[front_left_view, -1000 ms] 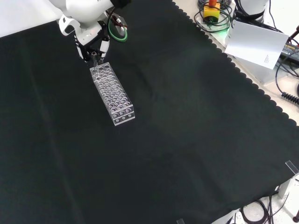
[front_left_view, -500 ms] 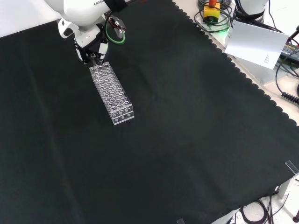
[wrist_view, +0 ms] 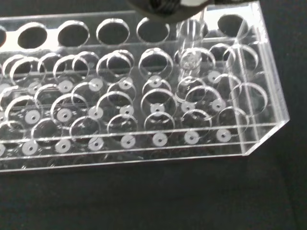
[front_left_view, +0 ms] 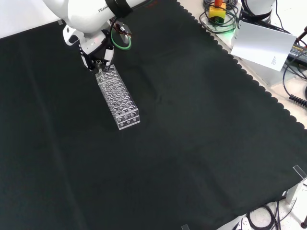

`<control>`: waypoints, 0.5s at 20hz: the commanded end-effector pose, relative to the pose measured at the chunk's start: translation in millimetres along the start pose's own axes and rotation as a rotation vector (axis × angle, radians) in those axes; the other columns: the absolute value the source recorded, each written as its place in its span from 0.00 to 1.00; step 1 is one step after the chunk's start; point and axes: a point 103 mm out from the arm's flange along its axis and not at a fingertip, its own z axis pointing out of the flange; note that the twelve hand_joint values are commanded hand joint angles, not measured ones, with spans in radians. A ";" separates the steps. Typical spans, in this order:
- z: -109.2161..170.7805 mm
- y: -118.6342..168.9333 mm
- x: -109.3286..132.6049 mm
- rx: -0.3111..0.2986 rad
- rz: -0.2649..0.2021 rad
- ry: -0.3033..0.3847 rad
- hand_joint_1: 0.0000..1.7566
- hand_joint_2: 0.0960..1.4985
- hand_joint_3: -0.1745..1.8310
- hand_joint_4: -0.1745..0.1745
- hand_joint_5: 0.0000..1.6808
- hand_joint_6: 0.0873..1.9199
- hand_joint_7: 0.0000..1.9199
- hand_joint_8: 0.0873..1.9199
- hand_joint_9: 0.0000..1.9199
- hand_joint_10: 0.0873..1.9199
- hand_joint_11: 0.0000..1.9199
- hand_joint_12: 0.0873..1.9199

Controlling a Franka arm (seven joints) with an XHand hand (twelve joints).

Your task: Put the test tube back in the rack.

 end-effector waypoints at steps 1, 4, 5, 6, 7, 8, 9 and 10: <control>11.6 0.5 5.5 0.018 -0.010 0.005 0.80 0.65 0.09 0.00 0.68 0.25 0.90 0.21 0.62 0.39 0.50 0.59; 12.9 0.0 4.4 0.017 -0.006 0.010 0.80 0.65 0.09 0.00 0.68 0.25 0.90 0.21 0.62 0.39 0.50 0.59; 12.4 -0.6 2.5 0.012 -0.003 0.031 0.80 0.65 0.09 0.00 0.68 0.25 0.90 0.21 0.62 0.39 0.50 0.59; 11.9 -0.5 -0.1 0.040 0.000 0.062 0.77 0.64 0.08 0.00 0.74 0.20 0.90 0.21 0.68 0.37 0.50 0.59; 11.5 0.1 -2.0 0.082 -0.002 0.084 0.75 0.65 0.05 0.00 0.78 0.15 0.85 0.17 0.71 0.33 0.49 0.59; 10.9 0.3 -3.6 0.111 -0.006 0.095 0.71 0.63 0.03 0.09 0.75 0.11 0.77 0.18 0.69 0.31 0.46 0.61; 10.1 0.7 -4.9 0.132 -0.010 0.102 0.66 0.61 0.01 0.24 0.65 0.07 0.64 0.22 0.61 0.32 0.40 0.64; 9.0 0.5 -6.1 0.139 -0.013 0.112 0.62 0.59 0.01 0.38 0.53 0.03 0.49 0.28 0.51 0.35 0.33 0.68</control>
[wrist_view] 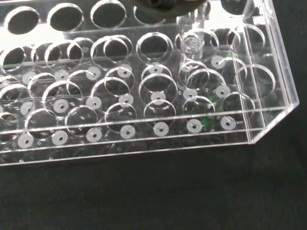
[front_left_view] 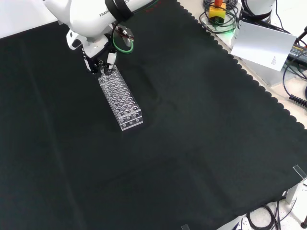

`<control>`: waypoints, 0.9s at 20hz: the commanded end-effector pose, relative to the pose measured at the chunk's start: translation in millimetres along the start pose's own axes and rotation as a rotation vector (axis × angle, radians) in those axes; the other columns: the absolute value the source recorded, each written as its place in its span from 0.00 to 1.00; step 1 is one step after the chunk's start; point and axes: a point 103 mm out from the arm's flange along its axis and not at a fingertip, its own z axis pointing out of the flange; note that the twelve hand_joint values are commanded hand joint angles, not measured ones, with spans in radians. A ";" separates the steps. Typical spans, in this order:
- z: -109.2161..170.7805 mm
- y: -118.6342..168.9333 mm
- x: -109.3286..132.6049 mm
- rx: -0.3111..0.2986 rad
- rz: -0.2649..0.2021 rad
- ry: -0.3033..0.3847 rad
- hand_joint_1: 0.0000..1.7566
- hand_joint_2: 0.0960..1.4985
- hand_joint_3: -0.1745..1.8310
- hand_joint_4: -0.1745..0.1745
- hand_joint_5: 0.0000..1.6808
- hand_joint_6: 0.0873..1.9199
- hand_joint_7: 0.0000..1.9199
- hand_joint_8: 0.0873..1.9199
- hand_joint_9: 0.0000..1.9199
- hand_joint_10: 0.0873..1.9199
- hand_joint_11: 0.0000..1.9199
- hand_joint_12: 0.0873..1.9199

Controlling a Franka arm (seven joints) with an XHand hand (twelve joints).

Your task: Put the test tube back in the rack.

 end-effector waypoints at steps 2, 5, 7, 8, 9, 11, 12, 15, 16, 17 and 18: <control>-8.0 0.4 -8.4 0.112 -0.017 0.094 0.56 0.57 0.00 0.54 0.36 0.00 0.26 0.39 0.33 0.41 0.21 0.75; -11.9 -0.5 -7.9 0.106 -0.026 0.103 0.52 0.56 0.00 0.61 0.28 0.00 0.10 0.46 0.20 0.48 0.13 0.80; -14.5 -1.6 -7.1 0.104 -0.031 0.107 0.52 0.56 0.00 0.62 0.26 0.00 0.05 0.47 0.16 0.50 0.11 0.81; -16.0 -2.8 -6.8 0.101 -0.032 0.107 0.52 0.56 0.00 0.63 0.26 0.00 0.04 0.48 0.15 0.51 0.10 0.81; -18.4 -4.6 -6.4 0.094 -0.036 0.108 0.52 0.56 0.00 0.63 0.25 0.00 0.03 0.48 0.14 0.51 0.09 0.81; -24.8 -9.4 -5.9 0.070 -0.049 0.119 0.52 0.56 0.00 0.64 0.25 0.00 0.03 0.48 0.13 0.52 0.08 0.82; -30.0 -13.3 -5.4 0.050 -0.060 0.124 0.52 0.56 0.00 0.64 0.25 0.00 0.02 0.48 0.12 0.52 0.08 0.82; -50.9 -27.0 -1.6 -0.004 -0.102 0.124 0.52 0.56 0.00 0.65 0.24 0.00 0.01 0.48 0.10 0.52 0.06 0.82; -60.3 -32.2 0.3 -0.021 -0.117 0.126 0.52 0.56 0.00 0.65 0.24 0.00 0.01 0.48 0.10 0.52 0.05 0.82; -72.0 -38.3 7.0 -0.036 -0.130 0.125 0.52 0.57 0.00 0.66 0.23 0.00 0.01 0.48 0.10 0.52 0.05 0.82; -84.9 -45.3 14.3 -0.051 -0.143 0.125 0.52 0.57 0.00 0.66 0.23 0.00 0.00 0.48 0.09 0.52 0.05 0.82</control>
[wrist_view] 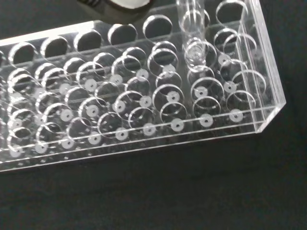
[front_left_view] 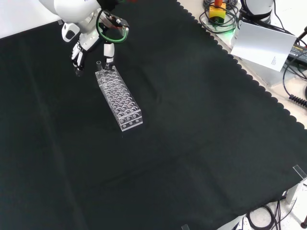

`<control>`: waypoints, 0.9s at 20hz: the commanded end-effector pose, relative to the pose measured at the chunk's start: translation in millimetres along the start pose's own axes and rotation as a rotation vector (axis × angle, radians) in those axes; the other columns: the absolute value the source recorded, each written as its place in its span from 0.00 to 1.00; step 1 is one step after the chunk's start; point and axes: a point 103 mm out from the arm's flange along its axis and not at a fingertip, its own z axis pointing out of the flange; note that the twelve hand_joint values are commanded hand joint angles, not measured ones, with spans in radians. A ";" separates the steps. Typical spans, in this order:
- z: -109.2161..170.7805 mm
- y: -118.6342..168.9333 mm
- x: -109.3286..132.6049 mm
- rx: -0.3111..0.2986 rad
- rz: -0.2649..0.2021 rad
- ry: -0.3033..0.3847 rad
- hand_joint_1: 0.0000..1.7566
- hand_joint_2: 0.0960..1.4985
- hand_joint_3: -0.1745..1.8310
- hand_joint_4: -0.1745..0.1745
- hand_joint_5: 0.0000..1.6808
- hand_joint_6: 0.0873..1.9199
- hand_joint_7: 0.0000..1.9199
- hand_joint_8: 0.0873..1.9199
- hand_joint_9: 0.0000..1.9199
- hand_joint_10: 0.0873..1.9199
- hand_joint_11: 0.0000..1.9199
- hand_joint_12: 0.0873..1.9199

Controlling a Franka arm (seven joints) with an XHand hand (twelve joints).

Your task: Put the test tube back in the rack.

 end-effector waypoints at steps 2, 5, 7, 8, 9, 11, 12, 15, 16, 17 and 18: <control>-67.8 -47.0 36.6 -0.144 -0.135 0.020 0.52 0.57 0.00 0.66 0.23 0.00 0.00 0.48 0.09 0.53 0.04 0.83; -88.3 -63.7 37.0 -0.189 -0.181 0.040 0.52 0.57 0.00 0.66 0.23 0.00 0.00 0.48 0.09 0.53 0.03 0.83; -101.6 -77.1 42.0 -0.213 -0.199 0.060 0.52 0.57 0.00 0.66 0.23 0.00 0.00 0.48 0.09 0.53 0.03 0.83; -109.6 -86.0 44.5 -0.228 -0.208 0.072 0.52 0.57 0.00 0.66 0.23 0.00 0.00 0.48 0.09 0.53 0.03 0.83; -116.7 -94.4 45.8 -0.244 -0.212 0.094 0.52 0.57 0.00 0.67 0.23 0.00 0.00 0.48 0.09 0.53 0.03 0.83; -128.0 -109.2 47.4 -0.264 -0.220 0.149 0.52 0.57 0.00 0.67 0.23 0.00 0.00 0.48 0.09 0.53 0.03 0.83; -132.3 -116.3 48.0 -0.273 -0.229 0.161 0.52 0.57 0.00 0.66 0.23 0.00 0.00 0.48 0.09 0.53 0.03 0.83; -143.9 -139.6 50.2 -0.308 -0.259 0.175 0.52 0.58 0.00 0.66 0.23 0.00 0.00 0.48 0.09 0.53 0.03 0.83; -146.9 -146.8 51.5 -0.317 -0.268 0.175 0.52 0.58 0.00 0.66 0.23 0.00 0.00 0.48 0.09 0.53 0.03 0.83; -149.7 -154.0 53.0 -0.326 -0.276 0.171 0.52 0.58 0.00 0.66 0.23 0.00 0.00 0.48 0.09 0.53 0.02 0.83; -152.0 -160.5 54.8 -0.333 -0.281 0.164 0.52 0.58 0.00 0.66 0.24 0.00 0.00 0.48 0.09 0.53 0.02 0.83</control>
